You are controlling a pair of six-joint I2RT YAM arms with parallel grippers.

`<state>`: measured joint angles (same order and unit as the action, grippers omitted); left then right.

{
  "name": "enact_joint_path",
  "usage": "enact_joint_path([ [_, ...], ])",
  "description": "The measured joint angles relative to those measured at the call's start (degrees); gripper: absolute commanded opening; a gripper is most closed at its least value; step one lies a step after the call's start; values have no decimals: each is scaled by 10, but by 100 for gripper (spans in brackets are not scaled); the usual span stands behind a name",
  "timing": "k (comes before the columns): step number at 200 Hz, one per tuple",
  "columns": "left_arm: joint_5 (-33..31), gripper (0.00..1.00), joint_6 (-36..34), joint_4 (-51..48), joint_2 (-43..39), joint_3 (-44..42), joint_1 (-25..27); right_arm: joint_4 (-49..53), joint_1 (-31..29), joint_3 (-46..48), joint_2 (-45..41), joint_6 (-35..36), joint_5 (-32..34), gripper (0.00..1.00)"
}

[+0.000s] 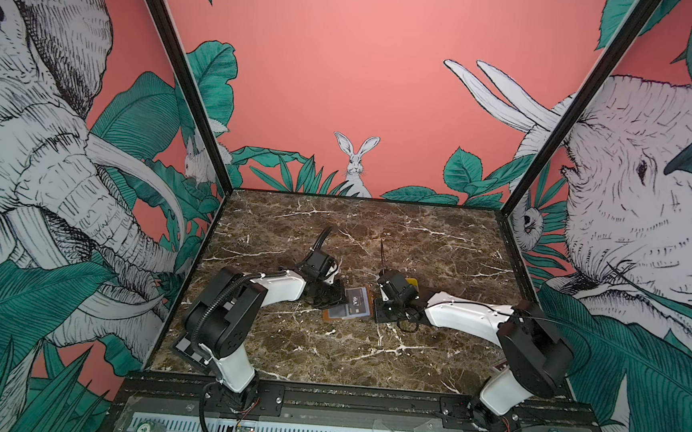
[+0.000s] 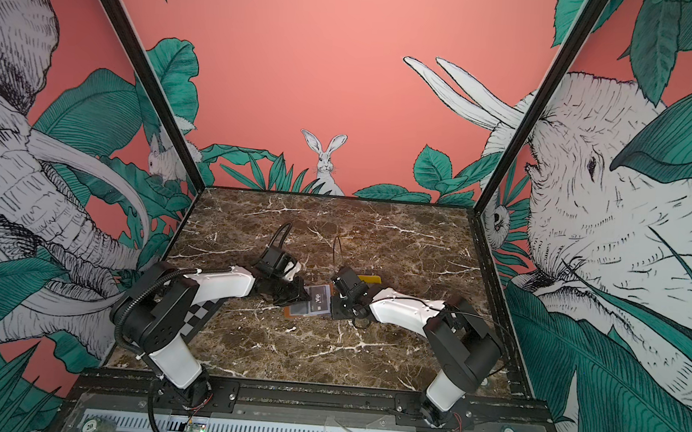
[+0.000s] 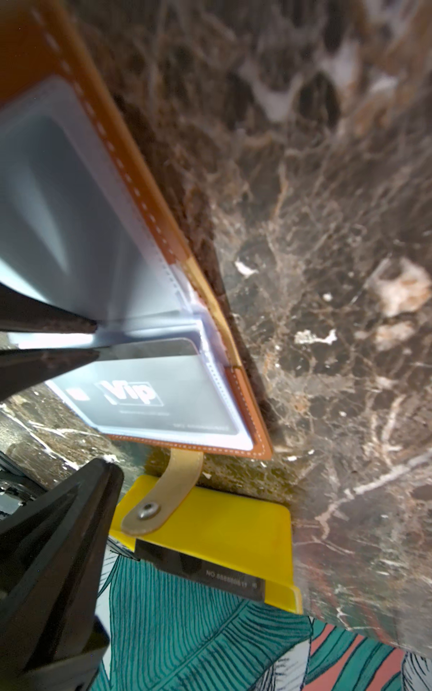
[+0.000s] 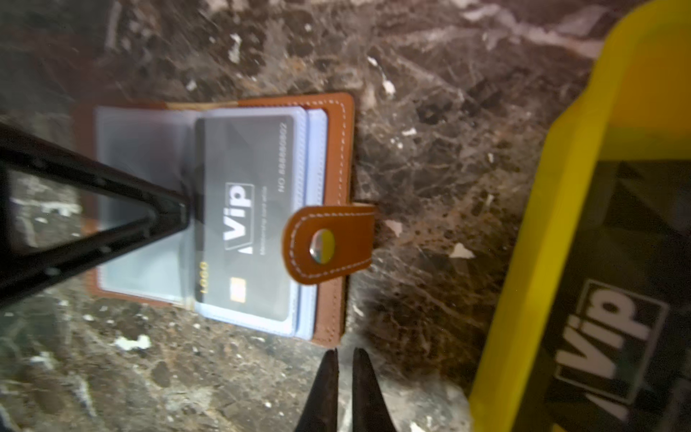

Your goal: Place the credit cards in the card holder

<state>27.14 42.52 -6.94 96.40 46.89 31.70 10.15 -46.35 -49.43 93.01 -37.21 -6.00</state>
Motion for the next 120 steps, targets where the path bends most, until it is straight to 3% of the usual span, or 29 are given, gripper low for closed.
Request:
enact_joint_path([
  [62,0,9,-4,0,0,0,0,-103,36,32,2,-38,-81,13],
  [120,-2,13,-12,-7,3,11,1,-139,49,34,15,-52,-114,14],
])
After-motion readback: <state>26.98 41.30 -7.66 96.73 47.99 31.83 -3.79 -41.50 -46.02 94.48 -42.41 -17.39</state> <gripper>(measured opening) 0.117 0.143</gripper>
